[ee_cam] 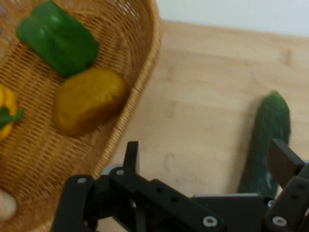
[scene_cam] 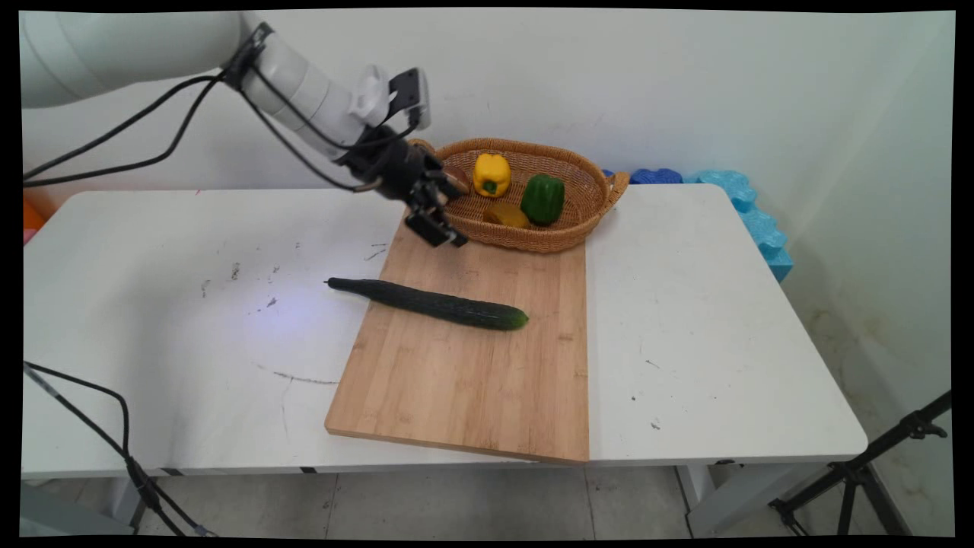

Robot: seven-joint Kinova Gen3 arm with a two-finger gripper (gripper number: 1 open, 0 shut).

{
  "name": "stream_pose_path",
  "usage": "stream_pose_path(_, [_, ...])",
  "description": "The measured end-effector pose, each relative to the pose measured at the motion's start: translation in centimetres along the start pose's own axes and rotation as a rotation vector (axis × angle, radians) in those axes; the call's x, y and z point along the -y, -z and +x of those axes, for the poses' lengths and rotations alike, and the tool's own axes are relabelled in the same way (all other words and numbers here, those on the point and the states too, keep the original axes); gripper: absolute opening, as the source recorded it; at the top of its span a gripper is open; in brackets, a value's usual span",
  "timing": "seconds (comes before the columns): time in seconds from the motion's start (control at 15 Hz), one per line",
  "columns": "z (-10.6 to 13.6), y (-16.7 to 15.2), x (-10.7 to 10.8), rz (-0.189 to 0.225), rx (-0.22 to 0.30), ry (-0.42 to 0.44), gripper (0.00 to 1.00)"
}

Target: Pick up the cucumber from the cutting board

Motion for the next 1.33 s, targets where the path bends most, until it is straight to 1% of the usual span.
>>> stream_pose_path(0.2, [-2.1, 0.3, -0.9, -0.025, 0.045, -0.036, 1.0])
stream_pose_path(0.4, [-3.5, 0.2, -1.4, -0.039, 0.073, -0.063, 1.0])
stream_pose_path(0.6, [-5.4, -0.4, -2.1, -0.053, 0.108, -0.097, 1.0])
stream_pose_path(0.93, [-7.4, -1.9, -2.8, -0.047, 0.145, -0.132, 1.0])
stream_pose_path(1.33, [-8.6, -3.7, -3.0, -0.03, 0.166, -0.161, 1.0])
